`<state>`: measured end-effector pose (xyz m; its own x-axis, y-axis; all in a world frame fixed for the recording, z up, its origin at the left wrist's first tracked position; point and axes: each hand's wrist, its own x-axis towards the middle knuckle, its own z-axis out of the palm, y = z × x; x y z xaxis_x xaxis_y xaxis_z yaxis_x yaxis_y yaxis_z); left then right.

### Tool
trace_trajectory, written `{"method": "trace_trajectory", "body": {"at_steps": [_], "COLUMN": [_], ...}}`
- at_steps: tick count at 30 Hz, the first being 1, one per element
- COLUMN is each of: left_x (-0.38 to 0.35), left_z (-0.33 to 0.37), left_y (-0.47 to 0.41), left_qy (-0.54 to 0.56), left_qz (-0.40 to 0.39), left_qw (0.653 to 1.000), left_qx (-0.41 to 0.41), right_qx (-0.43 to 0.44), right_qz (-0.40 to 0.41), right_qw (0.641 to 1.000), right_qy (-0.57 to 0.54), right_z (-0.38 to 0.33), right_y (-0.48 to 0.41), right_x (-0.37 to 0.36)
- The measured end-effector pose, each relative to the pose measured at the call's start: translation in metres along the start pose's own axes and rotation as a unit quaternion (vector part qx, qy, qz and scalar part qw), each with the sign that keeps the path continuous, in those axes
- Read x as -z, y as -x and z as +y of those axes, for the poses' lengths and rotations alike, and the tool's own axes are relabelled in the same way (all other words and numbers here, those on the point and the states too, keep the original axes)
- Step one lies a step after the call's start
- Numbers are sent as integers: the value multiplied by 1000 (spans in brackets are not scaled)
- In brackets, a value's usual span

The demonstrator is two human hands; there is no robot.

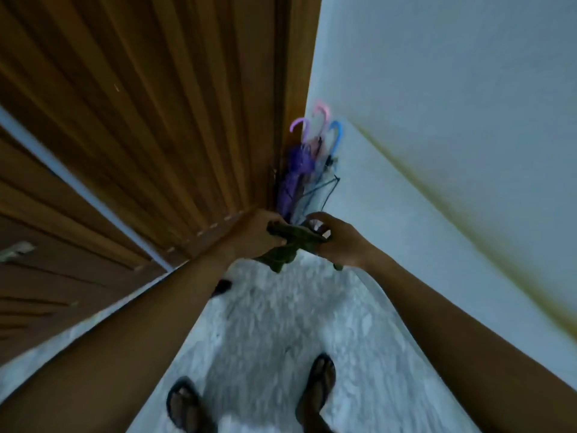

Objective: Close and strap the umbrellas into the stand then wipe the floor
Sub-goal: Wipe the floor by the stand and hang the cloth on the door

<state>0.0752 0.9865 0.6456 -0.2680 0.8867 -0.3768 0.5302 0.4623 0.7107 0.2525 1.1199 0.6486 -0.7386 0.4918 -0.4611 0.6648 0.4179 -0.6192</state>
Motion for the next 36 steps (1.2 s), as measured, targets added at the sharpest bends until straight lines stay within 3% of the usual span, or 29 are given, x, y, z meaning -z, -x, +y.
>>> {"method": "trace_trajectory", "body": {"at_steps": [5, 11, 15, 18, 22, 24, 26, 28, 30, 33, 36], "left_x": [-123, -262, -343, -384, -422, -440, -462, -483, -498, -497, -480], "left_z": [-62, -219, -302, -343, -385, -403, -422, -442, -462, -480, -474], "left_y": [-77, -195, -284, -344, -399, -411, -414, -411, -404, -394, -387], "left_qy": [15, -46, -95, -128, -190, -226, -273, -327, -323, -244, -194], "left_qz": [-24, -21, 16, 94, 203, 218, 170, 90, 14, -13, -55], "left_qw": [998, 998, 995, 983, 944, 928, 929, 929, 938, 960, 974], "left_qx": [47, 30, -35, -95, -178, -200, -182, -145, -127, -136, -105], "right_qx": [-33, -93, -82, -42, 85, 140, 116, 50, 37, -73, -139], "right_qz": [-8, -36, 57, 173, 323, 356, 295, 163, 95, 113, 214], "right_qw": [999, 995, 995, 983, 938, 908, 919, 943, 955, 988, 967], "right_qy": [2, -10, 12, 36, 96, 172, 233, 287, 277, 70, 22], "right_z": [125, 292, 389, 442, 484, 509, 540, 560, 566, 542, 529], "right_y": [-65, -177, -259, -314, -364, -381, -394, -396, -391, -379, -391], "right_x": [-102, -226, -281, -306, -327, -342, -360, -381, -396, -396, -407]}}
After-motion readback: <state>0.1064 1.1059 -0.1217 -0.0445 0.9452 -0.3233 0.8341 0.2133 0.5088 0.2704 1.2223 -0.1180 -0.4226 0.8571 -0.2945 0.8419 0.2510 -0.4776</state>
